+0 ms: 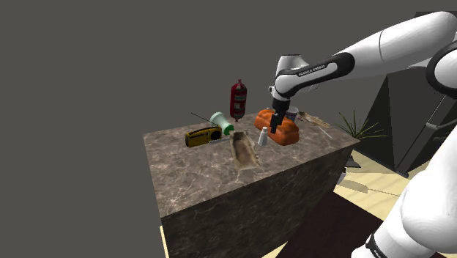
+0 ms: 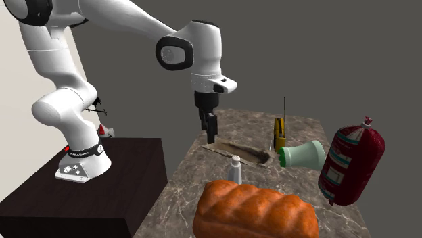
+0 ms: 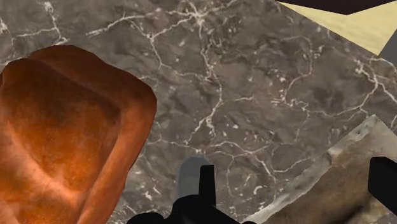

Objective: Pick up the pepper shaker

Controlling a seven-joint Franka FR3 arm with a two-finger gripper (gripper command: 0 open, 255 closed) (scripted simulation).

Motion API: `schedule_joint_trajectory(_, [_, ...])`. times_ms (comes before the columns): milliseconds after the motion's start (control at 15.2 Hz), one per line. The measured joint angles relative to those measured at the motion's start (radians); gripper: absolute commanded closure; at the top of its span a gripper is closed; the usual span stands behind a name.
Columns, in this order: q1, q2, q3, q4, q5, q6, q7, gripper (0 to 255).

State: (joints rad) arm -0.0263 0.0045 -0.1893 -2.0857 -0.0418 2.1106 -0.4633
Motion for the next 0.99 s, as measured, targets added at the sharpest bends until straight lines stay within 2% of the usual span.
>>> schedule_joint_trajectory(330, [-0.018, 0.181, -0.009, 0.146, 0.017, 0.059, -0.074, 0])
schedule_joint_trajectory(528, [-0.036, 0.293, -0.009, 0.272, 0.030, 0.059, -0.117, 0])
schedule_joint_trajectory(990, [-0.043, 0.364, -0.005, 0.272, 0.039, 0.135, -0.129, 0])
